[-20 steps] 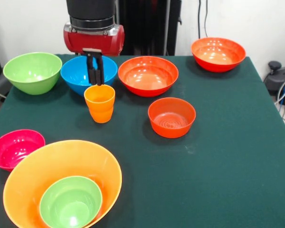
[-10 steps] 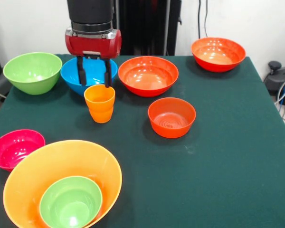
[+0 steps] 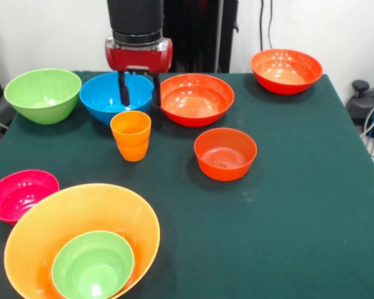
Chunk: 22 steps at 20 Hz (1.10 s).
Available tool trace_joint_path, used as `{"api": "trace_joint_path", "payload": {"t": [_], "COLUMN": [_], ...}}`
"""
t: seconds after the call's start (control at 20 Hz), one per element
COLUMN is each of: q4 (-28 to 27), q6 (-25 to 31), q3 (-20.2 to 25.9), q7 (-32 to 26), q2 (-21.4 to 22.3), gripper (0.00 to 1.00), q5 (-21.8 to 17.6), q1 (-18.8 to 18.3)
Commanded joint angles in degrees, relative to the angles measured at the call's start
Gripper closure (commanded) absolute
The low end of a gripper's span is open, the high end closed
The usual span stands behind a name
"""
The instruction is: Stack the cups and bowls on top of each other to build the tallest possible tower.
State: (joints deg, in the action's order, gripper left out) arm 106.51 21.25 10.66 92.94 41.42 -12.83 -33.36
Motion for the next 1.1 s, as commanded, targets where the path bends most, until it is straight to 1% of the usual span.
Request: {"api": "trace_joint_path", "payload": {"t": [0.05,0.2,0.5,0.8,0.95,1.1], "q4": [6.76,7.32,3.24,-0.47,-2.55,-2.58], "q6": [-6.05,-9.71,-13.03,-16.13,-15.62,-14.33], "q3": [-1.62,-2.54,-4.69,-6.2,-9.1,-10.53], "q7": [7.51,8.52,6.26,6.24,6.03,5.07], "q2": [-6.05,-8.29,-13.79,-19.06,-19.99,-18.59], "gripper": [0.0,0.0,0.0,0.0,0.0,0.0], "q5": [-4.68,-5.14,-6.98,-7.63,-7.85,-7.86], "q1": [3.38,3.99,5.03,6.0,8.86,9.62]}}
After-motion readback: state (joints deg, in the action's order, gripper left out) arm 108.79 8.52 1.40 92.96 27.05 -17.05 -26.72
